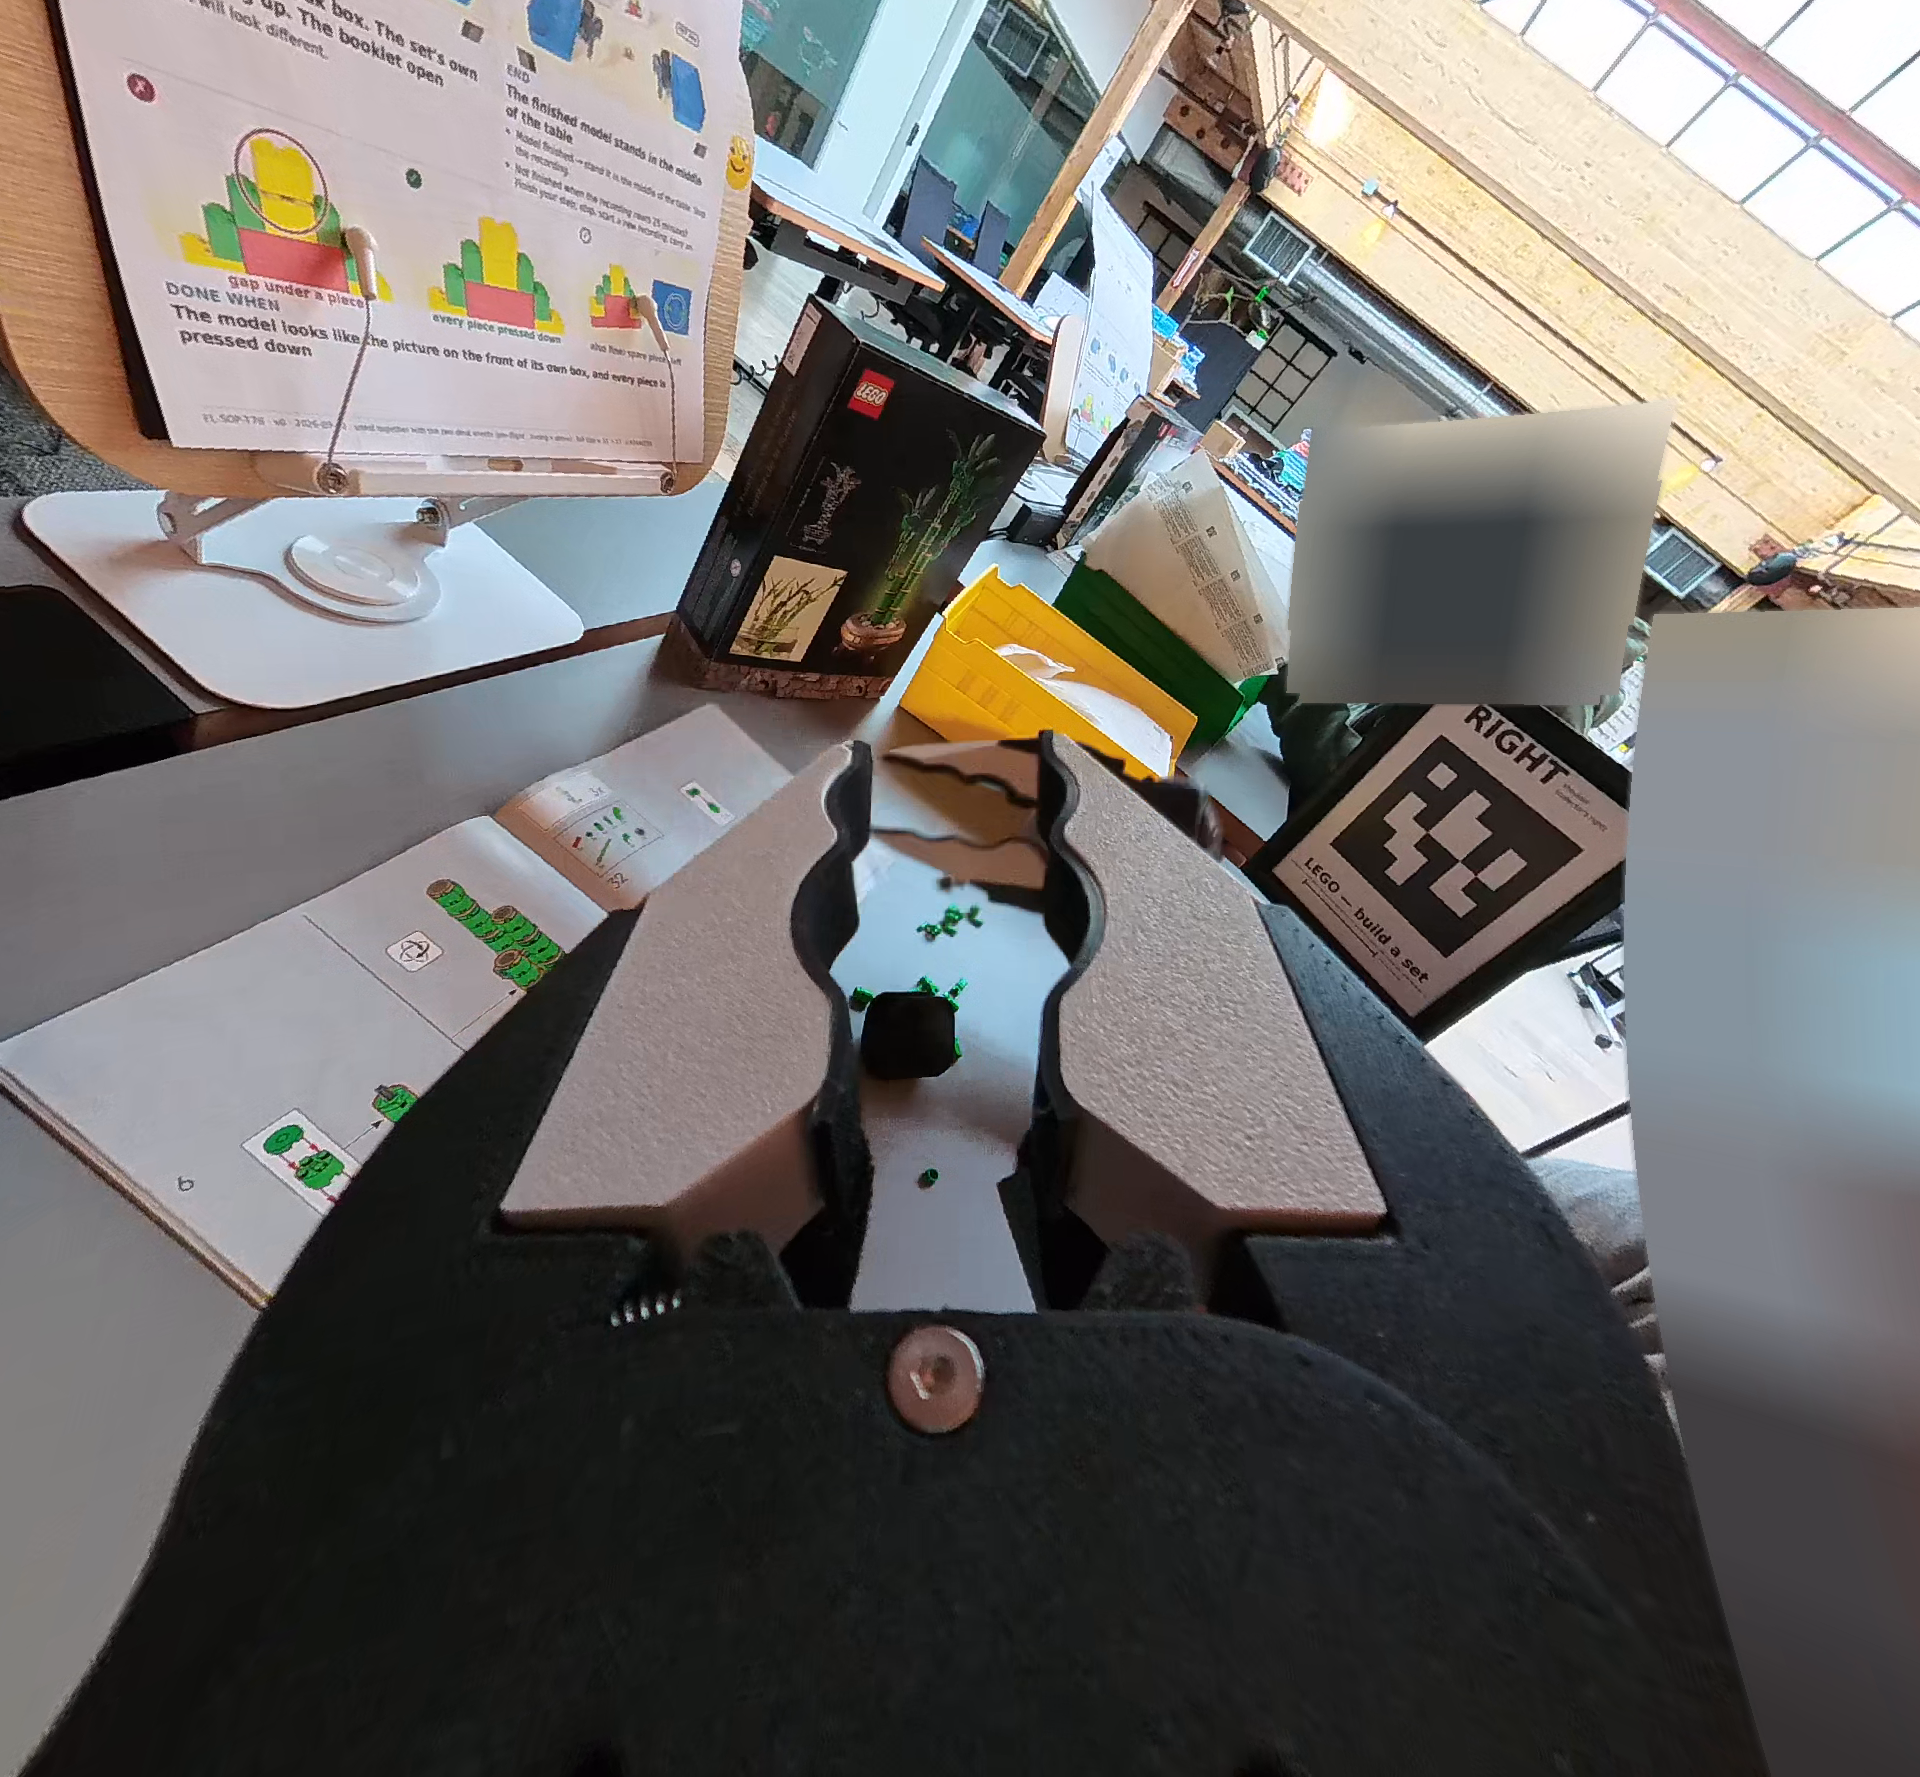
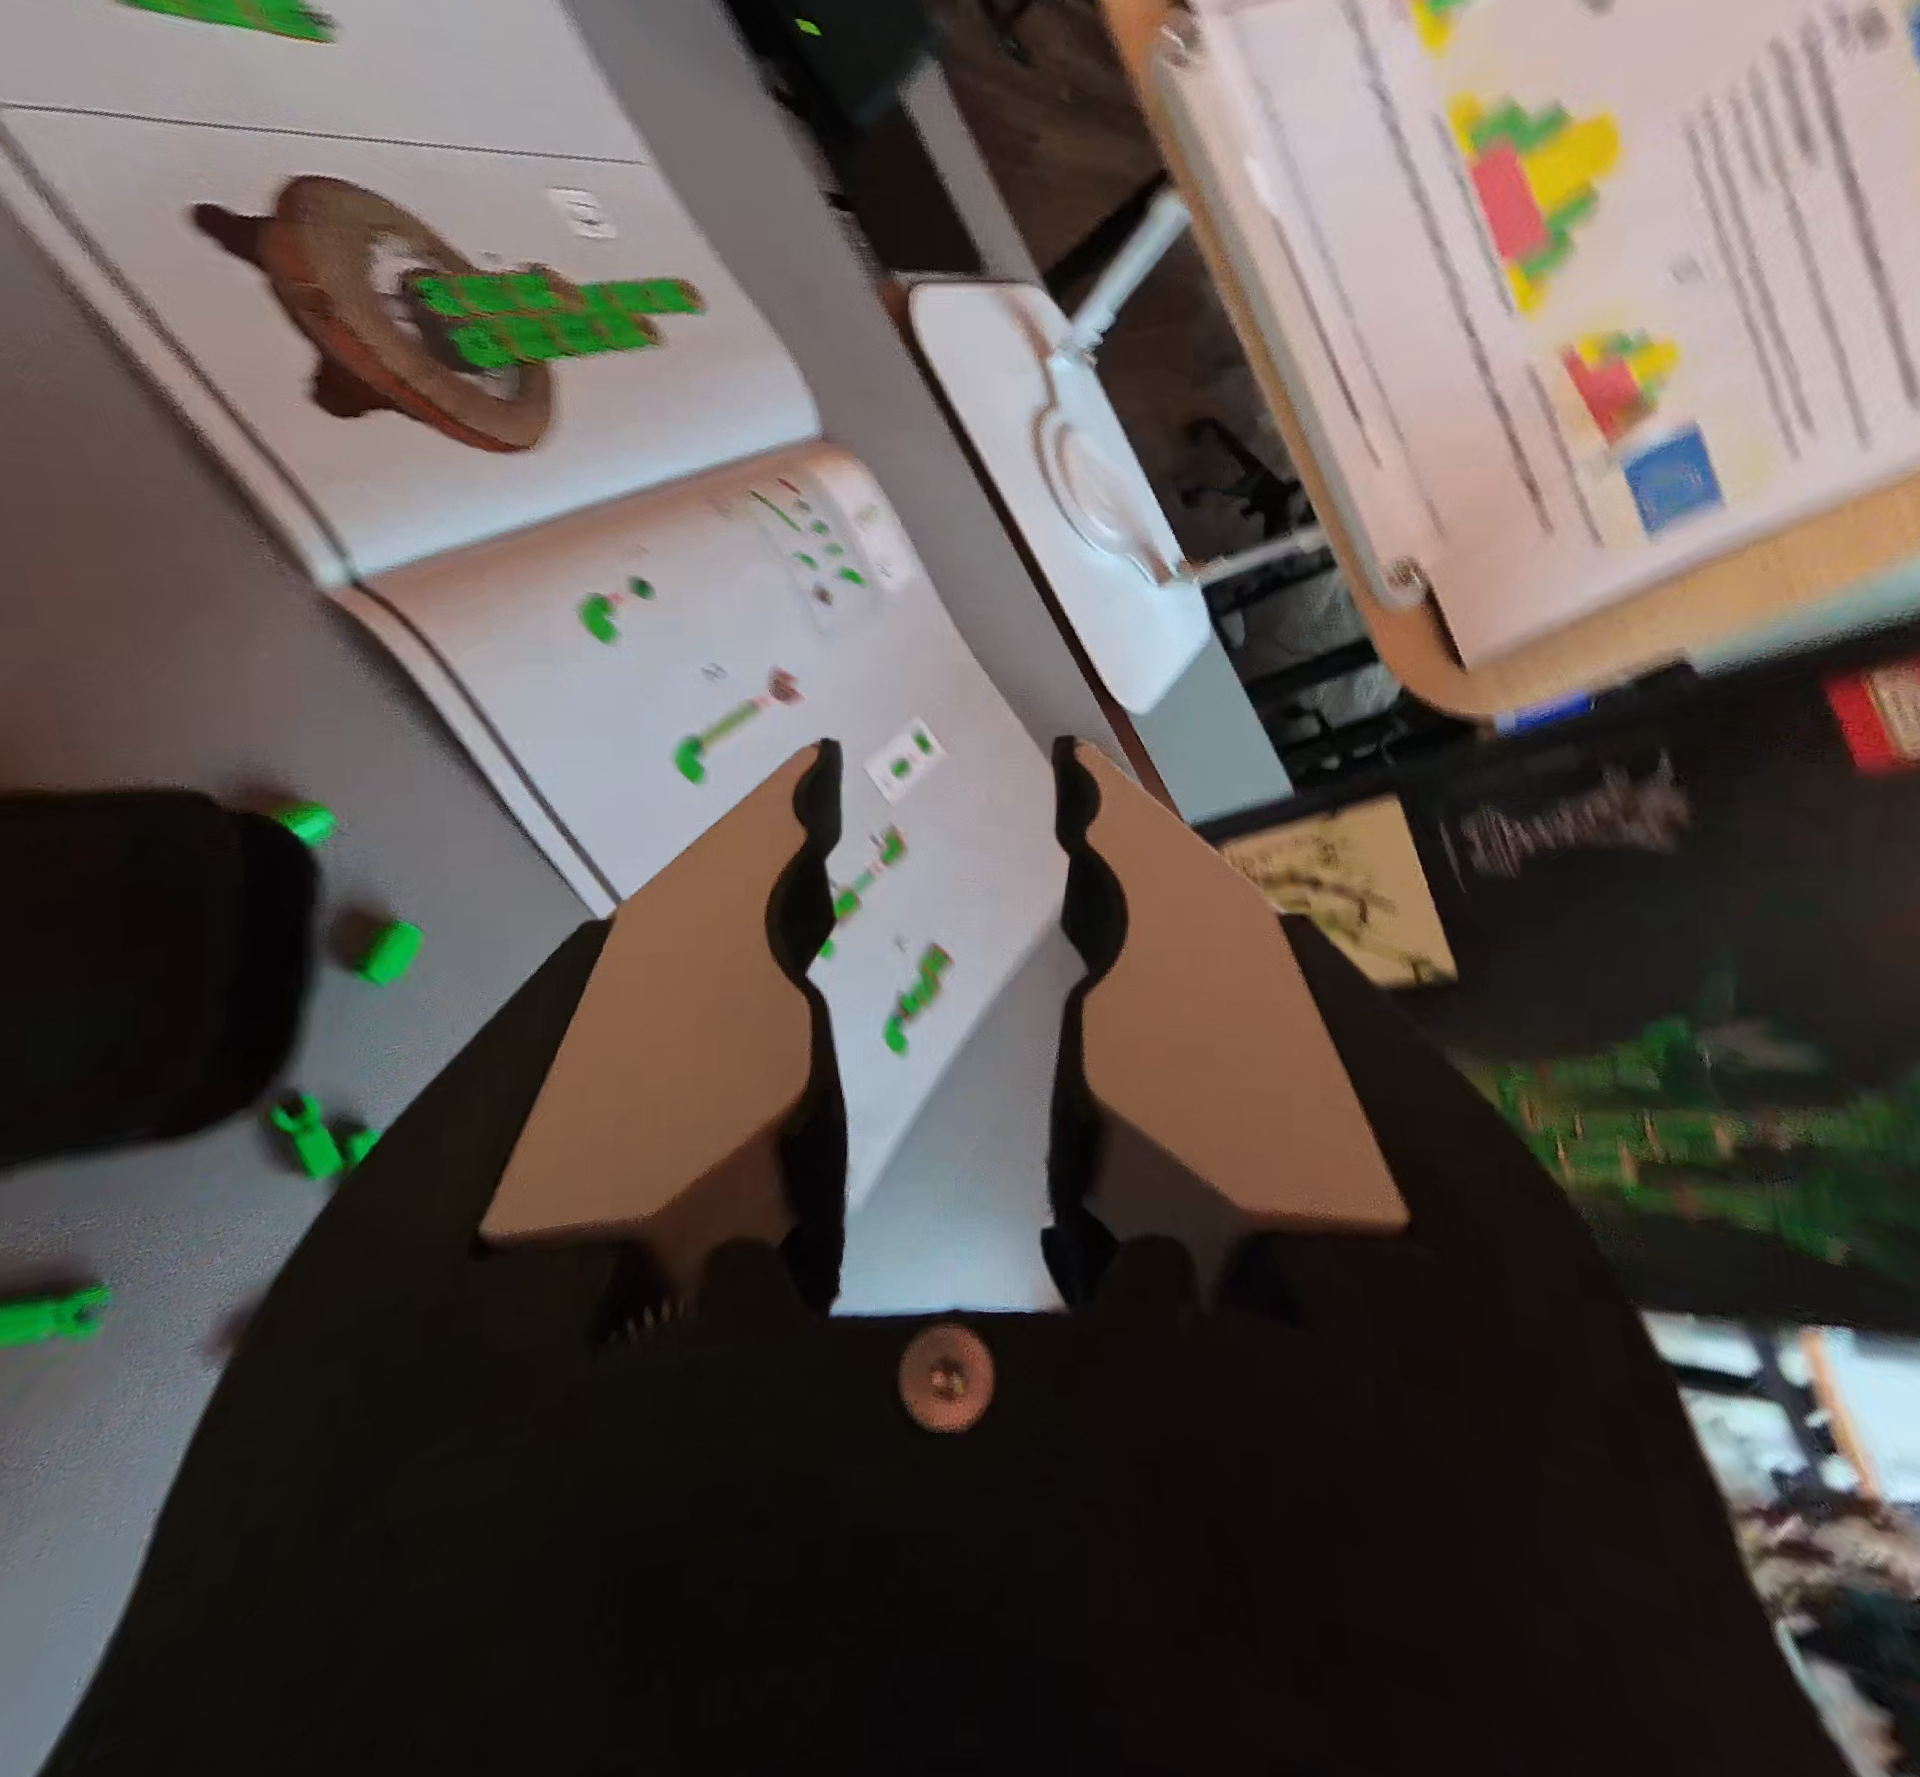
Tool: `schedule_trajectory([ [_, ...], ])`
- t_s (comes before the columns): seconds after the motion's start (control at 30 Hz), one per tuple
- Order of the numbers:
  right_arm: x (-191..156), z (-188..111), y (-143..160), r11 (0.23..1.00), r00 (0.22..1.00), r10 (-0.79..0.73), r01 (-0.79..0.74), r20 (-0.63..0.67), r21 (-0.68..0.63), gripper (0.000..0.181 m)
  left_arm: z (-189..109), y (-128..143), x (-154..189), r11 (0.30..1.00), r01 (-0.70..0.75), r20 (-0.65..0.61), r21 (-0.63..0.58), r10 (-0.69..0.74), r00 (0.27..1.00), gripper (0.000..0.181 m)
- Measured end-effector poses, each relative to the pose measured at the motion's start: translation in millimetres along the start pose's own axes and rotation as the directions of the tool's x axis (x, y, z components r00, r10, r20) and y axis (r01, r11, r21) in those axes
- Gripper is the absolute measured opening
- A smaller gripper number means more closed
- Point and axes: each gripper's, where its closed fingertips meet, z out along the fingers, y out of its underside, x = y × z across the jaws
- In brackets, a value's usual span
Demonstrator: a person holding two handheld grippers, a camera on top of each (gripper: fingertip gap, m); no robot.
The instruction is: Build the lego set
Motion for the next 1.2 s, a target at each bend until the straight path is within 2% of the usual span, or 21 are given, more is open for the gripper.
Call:
schedule_trajectory([
  [0.1,30,-15,40,0.974,0.974,0.228,-0.228,0.008,-0.022,0.023,4,3,0,1.0,0.001,0.004,-0.016,-0.001,1.0,0.029],
  [0.2,36,-20,77,0.92,0.918,0.39,-0.385,0.068,-0.069,0.008,13,11,-2,0.998,0.005,0.012,-0.058,-0.005,1.0,0.029],
  [0.23,35,-21,85,0.914,0.911,0.405,-0.399,0.081,-0.078,0.002,17,14,-3,0.997,0.006,0.017,-0.075,-0.005,1.0,0.029],
  [0.37,33,-18,98,0.928,0.929,0.365,-0.357,0.065,-0.104,0.0,36,32,-6,0.987,-0.007,0.044,-0.161,0.014,0.999,0.029],
  [0.57,33,-2,91,0.93,0.93,0.365,-0.362,0.051,-0.058,0.0,66,46,-2,0.978,-0.034,0.041,-0.208,0.043,0.998,0.024],
  [0.7,32,-3,81,0.936,0.934,0.352,-0.351,0.068,-0.024,0.0,78,53,4,0.969,-0.082,0.038,-0.231,0.093,0.995,0.024],
  [0.73,33,-5,77,0.935,0.933,0.353,-0.354,0.07,-0.004,0.001,79,51,8,0.969,-0.104,0.031,-0.223,0.114,0.993,0.024],
  [0.8,34,-8,68,0.923,0.92,0.379,-0.384,0.095,0.034,0.012,77,36,20,0.977,-0.168,0.031,-0.132,0.174,0.984,0.026],
  [0.9,20,-10,60,0.906,0.89,0.404,-0.421,0.212,0.037,0.027,69,15,38,0.961,-0.276,0.057,-0.016,0.276,0.959,0.037],
  [1.07,-2,-16,47,0.911,0.866,0.376,-0.411,0.33,0.04,0.031,53,-4,62,0.931,-0.35,0.075,0.104,0.343,0.936,0.058],
  [1.2,-47,-40,7,0.893,0.741,0.345,-0.447,0.576,0.04,0.058,48,-4,80,0.935,-0.335,0.019,0.116,0.336,0.942,0.057],
])
